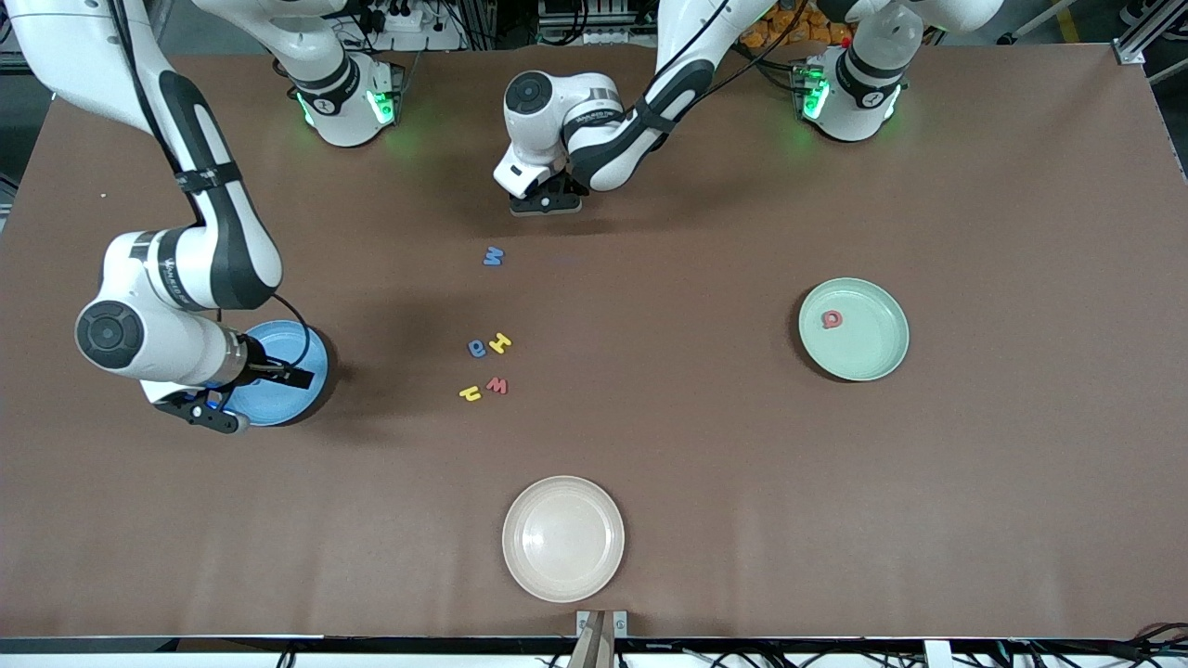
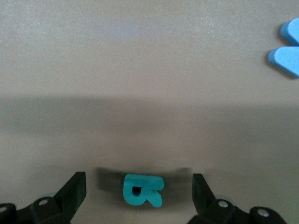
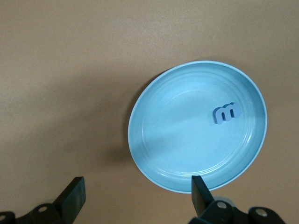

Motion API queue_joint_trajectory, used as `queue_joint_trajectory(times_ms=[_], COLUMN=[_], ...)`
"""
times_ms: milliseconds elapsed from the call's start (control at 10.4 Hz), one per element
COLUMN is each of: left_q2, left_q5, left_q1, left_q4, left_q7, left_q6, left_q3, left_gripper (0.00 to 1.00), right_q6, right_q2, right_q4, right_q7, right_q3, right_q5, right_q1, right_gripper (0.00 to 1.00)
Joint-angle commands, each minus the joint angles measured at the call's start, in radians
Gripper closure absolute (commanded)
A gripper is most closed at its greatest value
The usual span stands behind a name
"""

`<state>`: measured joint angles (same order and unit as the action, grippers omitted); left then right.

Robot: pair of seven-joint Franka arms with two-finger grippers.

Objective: Sort upper and lower case letters into plates
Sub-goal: 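Release the blue E on the blue plate while the left gripper lowers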

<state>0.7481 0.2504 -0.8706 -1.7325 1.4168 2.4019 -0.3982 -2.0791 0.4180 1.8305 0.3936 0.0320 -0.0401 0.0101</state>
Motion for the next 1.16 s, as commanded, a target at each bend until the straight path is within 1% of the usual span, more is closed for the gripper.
queue_joint_trajectory(times_ms=[0,386,965,1062], left_q2=[0.01,0.03,0.033,0.034], left_q5=[-0.005,0.035,0.035,0.03], left_q1=[-0.007,-0.013,-0.013,-0.013], left_q4=[0.022,0.017,0.025,0.025], left_q7=[-0.004,0.011,0.059,0.059], left_q6=[-0.004,-0.003,-0.003,-0.001], left_q3=[0.009,0.012,0.01,0.01], left_gripper=[0.0,0.0,0.01,0.21], right_q6=[-0.01,-0.009,-0.007,-0.009], right_q2=[-0.001,0.001,0.001,0.001], right_q4=[0.003,0.003,0.001,0.0], right_q7=[0.008,0.007,0.005,0.005], right_q3=[-0.001,-0.001,-0.001,-0.001], right_q5=[0.017,0.017,0.019,0.019], right_q1=[-0.002,-0.002,-0.004,-0.004], right_gripper=[0.0,0.0,0.0,0.0])
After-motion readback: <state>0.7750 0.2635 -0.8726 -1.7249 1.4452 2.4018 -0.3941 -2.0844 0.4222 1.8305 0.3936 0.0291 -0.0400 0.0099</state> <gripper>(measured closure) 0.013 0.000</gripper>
